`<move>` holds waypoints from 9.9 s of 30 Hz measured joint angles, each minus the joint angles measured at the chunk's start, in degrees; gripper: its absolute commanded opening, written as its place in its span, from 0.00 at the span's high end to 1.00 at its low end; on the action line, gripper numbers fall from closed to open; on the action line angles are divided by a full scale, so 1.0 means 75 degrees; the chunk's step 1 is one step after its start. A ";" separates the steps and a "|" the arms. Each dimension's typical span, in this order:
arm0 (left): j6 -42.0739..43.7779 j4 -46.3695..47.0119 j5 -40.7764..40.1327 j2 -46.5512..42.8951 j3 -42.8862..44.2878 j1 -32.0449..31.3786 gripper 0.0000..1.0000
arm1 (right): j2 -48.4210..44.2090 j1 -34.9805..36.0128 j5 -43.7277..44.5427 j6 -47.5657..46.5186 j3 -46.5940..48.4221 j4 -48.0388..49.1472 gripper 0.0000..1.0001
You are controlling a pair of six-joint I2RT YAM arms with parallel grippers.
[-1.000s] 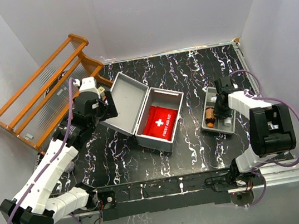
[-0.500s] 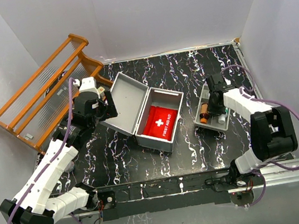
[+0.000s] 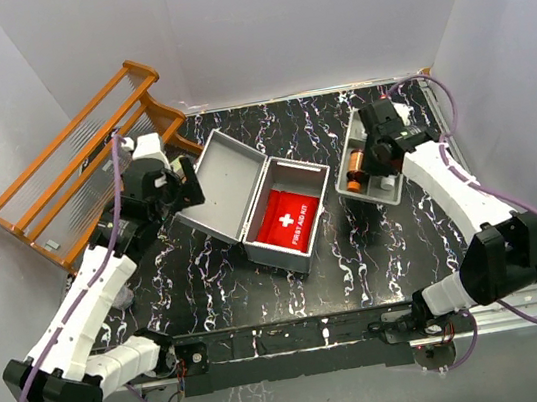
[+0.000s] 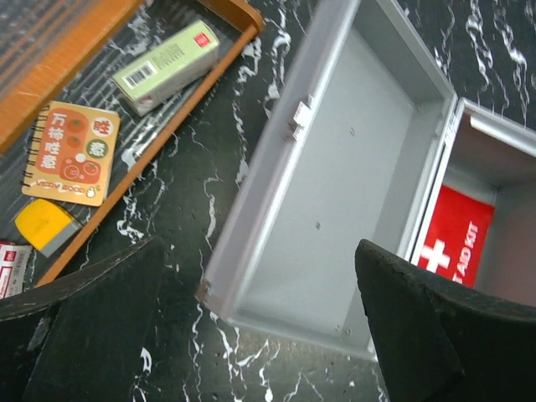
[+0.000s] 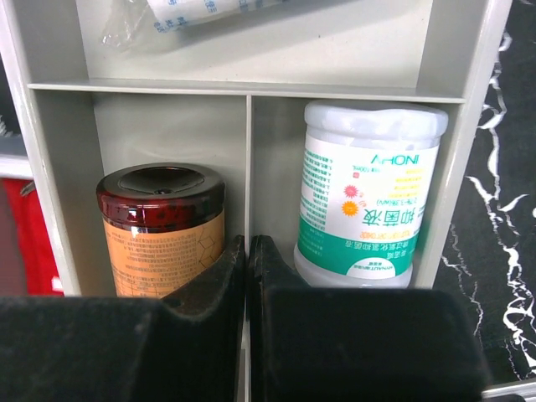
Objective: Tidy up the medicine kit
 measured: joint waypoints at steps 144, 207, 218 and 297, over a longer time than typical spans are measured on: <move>-0.0248 0.0347 0.4124 -0.0003 -0.1061 0.2276 0.20 | 0.2084 0.4444 0.1125 0.2871 0.0615 -0.0187 0.81; -0.3707 0.4030 0.9206 0.1139 -0.1317 0.2142 0.13 | -0.2856 0.2600 0.0460 0.2687 -0.2154 0.2384 0.41; -0.4371 0.4922 0.8784 0.1399 -0.1241 0.0455 0.15 | -0.3483 0.2544 0.1338 0.3124 -0.2209 0.2209 0.41; -0.1338 0.1614 0.5362 0.3086 -0.0015 0.0898 0.38 | -0.2445 0.2579 -0.1005 -0.1055 -0.4852 0.6703 0.62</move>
